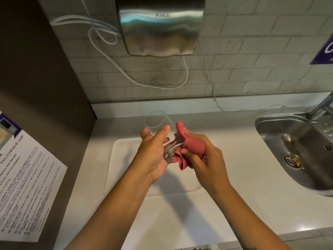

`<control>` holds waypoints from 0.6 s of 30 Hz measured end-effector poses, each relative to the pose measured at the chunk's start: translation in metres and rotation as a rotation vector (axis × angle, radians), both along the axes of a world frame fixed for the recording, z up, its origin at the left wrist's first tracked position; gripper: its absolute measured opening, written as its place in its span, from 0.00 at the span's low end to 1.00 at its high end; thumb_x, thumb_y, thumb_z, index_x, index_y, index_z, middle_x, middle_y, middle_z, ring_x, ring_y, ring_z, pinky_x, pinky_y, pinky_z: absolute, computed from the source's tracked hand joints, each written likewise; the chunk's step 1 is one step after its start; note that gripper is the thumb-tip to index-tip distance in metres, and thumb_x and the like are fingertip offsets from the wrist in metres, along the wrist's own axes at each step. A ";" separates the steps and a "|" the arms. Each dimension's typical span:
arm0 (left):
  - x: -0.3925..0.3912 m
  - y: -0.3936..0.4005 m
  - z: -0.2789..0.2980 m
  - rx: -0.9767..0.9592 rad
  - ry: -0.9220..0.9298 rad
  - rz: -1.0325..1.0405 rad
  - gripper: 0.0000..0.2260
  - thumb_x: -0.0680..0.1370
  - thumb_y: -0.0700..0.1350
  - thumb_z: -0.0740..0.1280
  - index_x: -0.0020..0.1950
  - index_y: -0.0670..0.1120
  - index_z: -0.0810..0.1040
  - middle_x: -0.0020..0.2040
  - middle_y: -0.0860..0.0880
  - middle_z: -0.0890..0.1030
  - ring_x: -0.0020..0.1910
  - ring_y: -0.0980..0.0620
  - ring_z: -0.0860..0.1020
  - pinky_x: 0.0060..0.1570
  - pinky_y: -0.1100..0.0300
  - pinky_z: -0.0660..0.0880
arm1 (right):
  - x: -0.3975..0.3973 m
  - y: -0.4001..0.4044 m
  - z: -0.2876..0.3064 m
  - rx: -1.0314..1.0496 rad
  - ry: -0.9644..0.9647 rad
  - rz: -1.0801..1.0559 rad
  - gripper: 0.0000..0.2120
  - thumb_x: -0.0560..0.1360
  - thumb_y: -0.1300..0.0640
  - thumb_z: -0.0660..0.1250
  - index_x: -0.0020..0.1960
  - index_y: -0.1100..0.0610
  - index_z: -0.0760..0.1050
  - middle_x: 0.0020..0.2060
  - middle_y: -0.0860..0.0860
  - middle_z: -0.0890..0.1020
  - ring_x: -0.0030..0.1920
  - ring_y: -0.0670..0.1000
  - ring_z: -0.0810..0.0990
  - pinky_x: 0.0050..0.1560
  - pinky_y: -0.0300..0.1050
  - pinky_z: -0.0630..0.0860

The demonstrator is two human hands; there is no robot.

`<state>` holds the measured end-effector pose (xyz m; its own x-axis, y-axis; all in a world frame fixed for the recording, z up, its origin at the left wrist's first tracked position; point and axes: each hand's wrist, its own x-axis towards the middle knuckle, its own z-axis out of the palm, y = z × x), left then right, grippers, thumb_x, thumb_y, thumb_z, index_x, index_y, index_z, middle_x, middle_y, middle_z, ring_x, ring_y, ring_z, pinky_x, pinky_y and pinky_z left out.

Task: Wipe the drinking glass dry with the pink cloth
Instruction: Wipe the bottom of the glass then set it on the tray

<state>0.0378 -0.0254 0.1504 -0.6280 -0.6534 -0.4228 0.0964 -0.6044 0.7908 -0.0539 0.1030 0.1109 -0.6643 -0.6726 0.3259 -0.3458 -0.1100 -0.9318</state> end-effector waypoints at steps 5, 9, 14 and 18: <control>0.000 0.006 -0.001 -0.031 0.004 0.038 0.24 0.85 0.50 0.70 0.72 0.64 0.59 0.64 0.40 0.76 0.33 0.48 0.89 0.25 0.56 0.78 | 0.008 -0.002 -0.009 0.026 0.017 0.095 0.47 0.62 0.55 0.91 0.75 0.39 0.73 0.62 0.33 0.85 0.46 0.45 0.92 0.37 0.37 0.86; -0.002 0.007 -0.001 -0.034 0.037 0.013 0.27 0.85 0.49 0.70 0.77 0.61 0.59 0.64 0.40 0.76 0.37 0.50 0.90 0.32 0.54 0.84 | 0.012 -0.005 -0.011 0.028 0.095 0.003 0.48 0.63 0.51 0.89 0.78 0.42 0.71 0.66 0.35 0.83 0.64 0.34 0.84 0.54 0.25 0.80; -0.001 0.002 -0.003 0.013 0.052 -0.006 0.27 0.86 0.47 0.69 0.79 0.59 0.58 0.72 0.31 0.74 0.52 0.39 0.87 0.38 0.48 0.84 | 0.000 -0.005 0.000 0.007 0.027 -0.041 0.12 0.77 0.49 0.75 0.57 0.35 0.81 0.45 0.34 0.89 0.41 0.37 0.89 0.37 0.29 0.81; 0.000 -0.001 0.000 -0.024 0.072 -0.022 0.22 0.86 0.47 0.68 0.75 0.58 0.61 0.66 0.33 0.73 0.39 0.37 0.84 0.29 0.50 0.78 | -0.012 0.004 -0.005 -0.021 -0.066 0.084 0.25 0.77 0.67 0.78 0.67 0.44 0.83 0.63 0.45 0.89 0.40 0.55 0.91 0.33 0.45 0.84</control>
<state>0.0375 -0.0269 0.1507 -0.6708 -0.6481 -0.3606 0.1402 -0.5882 0.7964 -0.0657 0.1072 0.1061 -0.6263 -0.7203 0.2983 -0.2725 -0.1562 -0.9494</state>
